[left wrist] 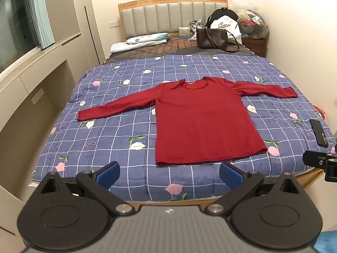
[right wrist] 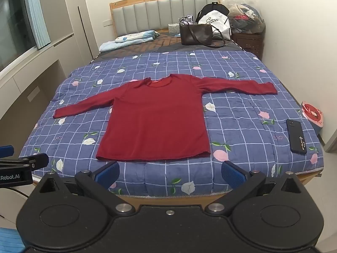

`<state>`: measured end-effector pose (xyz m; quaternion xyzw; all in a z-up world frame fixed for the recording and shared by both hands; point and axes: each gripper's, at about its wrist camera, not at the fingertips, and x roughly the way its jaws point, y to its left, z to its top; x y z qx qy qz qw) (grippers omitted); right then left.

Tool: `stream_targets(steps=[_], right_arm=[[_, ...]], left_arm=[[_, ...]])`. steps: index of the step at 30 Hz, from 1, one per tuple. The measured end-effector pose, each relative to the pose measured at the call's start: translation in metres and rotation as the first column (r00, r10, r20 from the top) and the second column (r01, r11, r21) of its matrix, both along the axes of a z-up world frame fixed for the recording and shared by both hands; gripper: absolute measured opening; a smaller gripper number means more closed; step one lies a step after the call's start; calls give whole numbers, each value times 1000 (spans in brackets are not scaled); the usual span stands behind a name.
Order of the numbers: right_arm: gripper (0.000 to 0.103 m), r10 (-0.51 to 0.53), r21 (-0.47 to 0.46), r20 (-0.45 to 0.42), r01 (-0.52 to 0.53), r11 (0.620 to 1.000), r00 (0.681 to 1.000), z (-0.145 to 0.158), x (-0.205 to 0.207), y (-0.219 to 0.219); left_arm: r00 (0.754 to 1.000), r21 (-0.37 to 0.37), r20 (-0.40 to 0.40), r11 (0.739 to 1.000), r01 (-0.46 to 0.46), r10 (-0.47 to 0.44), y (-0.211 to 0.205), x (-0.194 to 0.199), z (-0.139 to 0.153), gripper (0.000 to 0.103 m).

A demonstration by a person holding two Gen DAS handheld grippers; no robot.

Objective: Fold small clothes

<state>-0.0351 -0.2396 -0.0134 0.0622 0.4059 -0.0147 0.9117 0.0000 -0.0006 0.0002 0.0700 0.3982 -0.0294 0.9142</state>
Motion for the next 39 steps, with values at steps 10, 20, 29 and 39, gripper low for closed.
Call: stream_targets(steps=[10, 20, 29, 39], right_arm=[[103, 1, -1, -3, -1, 1000, 1000, -1, 1, 1], [103, 1, -3, -4, -1, 1000, 1000, -2, 2, 0], [103, 1, -3, -4, -1, 1000, 1000, -2, 2, -1], [103, 0, -4, -6, 0, 1000, 1000, -1, 1, -2]], left_arm=[[1000, -1, -3, 1000, 1, -1, 0, 0, 0, 103], [1000, 2, -8, 1000, -1, 1, 1, -1, -5, 103], [1000, 2, -13, 1000, -3, 3, 3, 2, -6, 103], [1000, 3, -14, 1000, -4, 4, 3, 2, -6, 103]])
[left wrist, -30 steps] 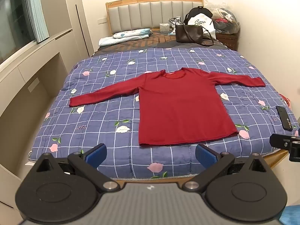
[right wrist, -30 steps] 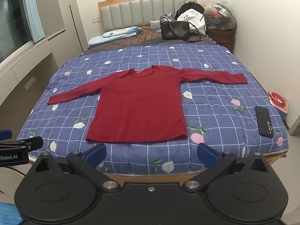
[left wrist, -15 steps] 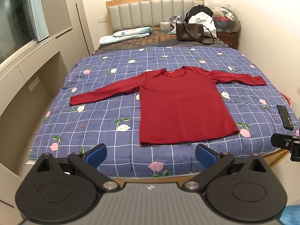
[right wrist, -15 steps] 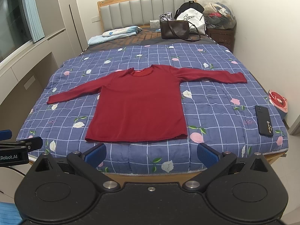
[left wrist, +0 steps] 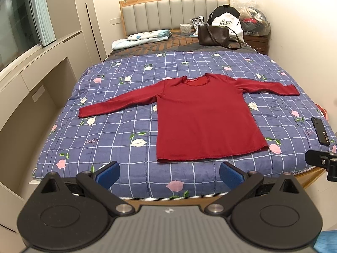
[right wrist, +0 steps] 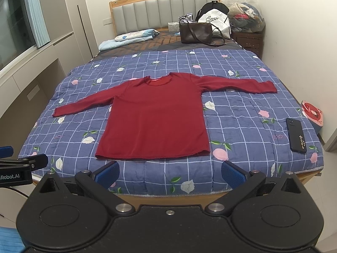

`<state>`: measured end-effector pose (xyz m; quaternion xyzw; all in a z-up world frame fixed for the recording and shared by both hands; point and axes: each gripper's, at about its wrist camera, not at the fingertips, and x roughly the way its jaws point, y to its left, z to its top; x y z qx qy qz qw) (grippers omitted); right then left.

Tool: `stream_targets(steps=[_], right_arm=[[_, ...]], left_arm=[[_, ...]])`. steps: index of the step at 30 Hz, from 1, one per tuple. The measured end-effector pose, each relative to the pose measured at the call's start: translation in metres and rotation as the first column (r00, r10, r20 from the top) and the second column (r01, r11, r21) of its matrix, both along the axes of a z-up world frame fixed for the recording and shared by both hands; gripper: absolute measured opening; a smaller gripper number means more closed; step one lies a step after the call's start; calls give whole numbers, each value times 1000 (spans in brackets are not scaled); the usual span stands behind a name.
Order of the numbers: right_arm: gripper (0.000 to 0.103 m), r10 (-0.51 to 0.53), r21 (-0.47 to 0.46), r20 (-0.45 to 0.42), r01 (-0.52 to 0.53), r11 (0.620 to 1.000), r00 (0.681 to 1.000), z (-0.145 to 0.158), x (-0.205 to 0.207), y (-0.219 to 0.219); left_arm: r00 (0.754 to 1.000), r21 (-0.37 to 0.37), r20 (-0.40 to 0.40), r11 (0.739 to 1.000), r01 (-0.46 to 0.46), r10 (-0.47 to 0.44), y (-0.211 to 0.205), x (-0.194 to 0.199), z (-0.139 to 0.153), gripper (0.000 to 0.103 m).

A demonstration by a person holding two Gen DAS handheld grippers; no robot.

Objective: Fold small clothes

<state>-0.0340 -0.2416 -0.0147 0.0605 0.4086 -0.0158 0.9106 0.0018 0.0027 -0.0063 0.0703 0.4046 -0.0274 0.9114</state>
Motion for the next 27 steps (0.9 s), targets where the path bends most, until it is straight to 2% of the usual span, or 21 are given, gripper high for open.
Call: stream_targets(steps=[27], right_arm=[[103, -18, 5, -5, 18, 1000, 1000, 1, -7, -10]], left_arm=[[1000, 13, -13, 1000, 12, -12, -14, -3, 2, 103]])
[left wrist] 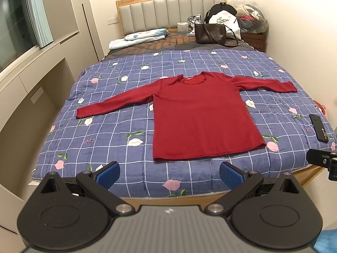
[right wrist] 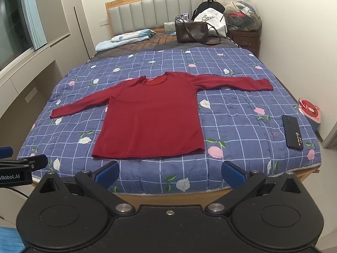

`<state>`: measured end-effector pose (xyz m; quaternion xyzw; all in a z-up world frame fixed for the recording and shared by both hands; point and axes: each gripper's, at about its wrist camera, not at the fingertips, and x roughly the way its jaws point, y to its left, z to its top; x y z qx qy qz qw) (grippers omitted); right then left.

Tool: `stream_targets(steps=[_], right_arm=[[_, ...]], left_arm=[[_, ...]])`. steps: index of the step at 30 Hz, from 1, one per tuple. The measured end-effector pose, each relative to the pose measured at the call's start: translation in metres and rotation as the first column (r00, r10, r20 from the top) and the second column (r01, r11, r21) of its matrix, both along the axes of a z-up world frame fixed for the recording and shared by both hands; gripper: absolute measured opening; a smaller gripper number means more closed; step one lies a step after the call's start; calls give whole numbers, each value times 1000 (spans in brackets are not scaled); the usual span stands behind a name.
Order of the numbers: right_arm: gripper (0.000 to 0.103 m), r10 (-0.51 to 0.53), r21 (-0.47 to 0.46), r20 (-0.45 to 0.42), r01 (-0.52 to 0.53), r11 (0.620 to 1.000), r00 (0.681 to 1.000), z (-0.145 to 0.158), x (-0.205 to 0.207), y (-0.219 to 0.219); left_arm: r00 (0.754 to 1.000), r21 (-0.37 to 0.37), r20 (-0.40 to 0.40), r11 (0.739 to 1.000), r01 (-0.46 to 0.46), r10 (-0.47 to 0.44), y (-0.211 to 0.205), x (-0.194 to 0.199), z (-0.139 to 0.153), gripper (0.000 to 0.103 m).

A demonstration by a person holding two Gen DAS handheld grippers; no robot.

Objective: Fold small clothes

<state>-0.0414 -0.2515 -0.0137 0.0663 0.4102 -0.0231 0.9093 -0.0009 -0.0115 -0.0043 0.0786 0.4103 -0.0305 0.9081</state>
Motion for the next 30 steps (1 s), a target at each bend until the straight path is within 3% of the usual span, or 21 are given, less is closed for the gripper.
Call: stream_targets(steps=[30], right_arm=[[103, -21, 26, -44, 23, 999, 999, -10, 18, -13]], left_arm=[[999, 24, -48, 999, 21, -20, -15, 18, -10, 103]])
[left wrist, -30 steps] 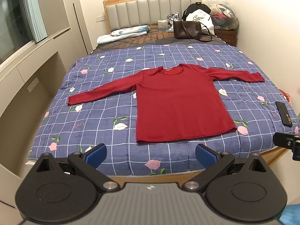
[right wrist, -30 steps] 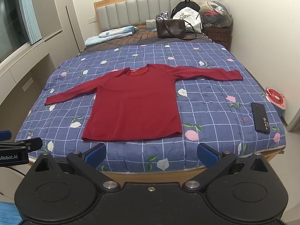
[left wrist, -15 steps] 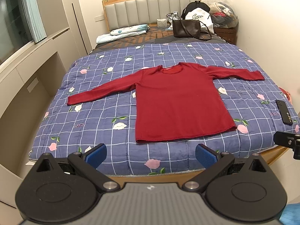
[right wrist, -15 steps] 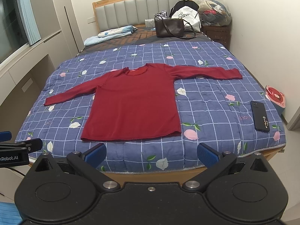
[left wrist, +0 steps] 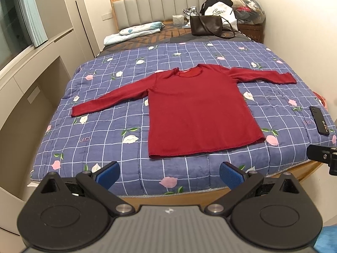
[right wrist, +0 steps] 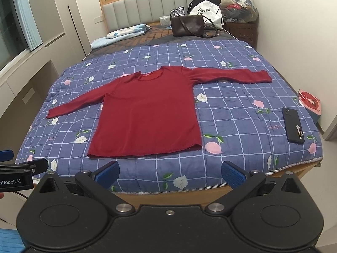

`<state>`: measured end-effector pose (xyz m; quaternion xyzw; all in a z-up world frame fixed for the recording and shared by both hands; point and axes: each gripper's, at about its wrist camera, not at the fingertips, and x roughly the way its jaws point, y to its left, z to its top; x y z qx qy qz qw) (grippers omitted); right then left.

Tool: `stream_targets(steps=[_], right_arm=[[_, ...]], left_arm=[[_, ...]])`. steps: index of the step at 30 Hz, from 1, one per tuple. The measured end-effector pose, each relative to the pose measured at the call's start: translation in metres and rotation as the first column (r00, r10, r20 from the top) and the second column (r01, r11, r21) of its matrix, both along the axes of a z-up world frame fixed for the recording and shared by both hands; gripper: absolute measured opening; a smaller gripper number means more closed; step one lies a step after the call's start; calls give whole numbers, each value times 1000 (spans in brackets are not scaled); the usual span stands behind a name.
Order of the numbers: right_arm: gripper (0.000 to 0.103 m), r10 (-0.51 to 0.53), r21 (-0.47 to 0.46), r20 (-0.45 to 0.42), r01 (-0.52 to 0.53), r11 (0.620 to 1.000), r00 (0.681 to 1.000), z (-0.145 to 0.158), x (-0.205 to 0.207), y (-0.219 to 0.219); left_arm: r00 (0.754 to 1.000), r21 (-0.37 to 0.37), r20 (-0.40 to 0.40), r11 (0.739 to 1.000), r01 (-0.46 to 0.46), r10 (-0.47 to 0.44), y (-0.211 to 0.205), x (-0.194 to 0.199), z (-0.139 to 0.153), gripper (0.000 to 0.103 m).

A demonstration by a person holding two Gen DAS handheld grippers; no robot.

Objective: Fold small clothes

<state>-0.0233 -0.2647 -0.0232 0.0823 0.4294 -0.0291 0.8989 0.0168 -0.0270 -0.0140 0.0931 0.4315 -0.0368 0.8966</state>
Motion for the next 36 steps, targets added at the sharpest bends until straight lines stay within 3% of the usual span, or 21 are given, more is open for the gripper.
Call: stream_targets(steps=[9, 22, 36], right_arm=[[103, 27, 7, -40, -27, 1000, 999, -10, 30, -13], [103, 92, -5, -46, -92, 996, 995, -11, 111, -58], [103, 255, -68, -30, -256, 964, 967, -6, 164, -94]], left_arm=[[999, 10, -33, 999, -40, 41, -10, 22, -6, 103], [989, -3, -58, 991, -137, 136, -42, 80, -4, 103], [950, -64, -79, 949, -309, 303, -72, 98, -5, 103]])
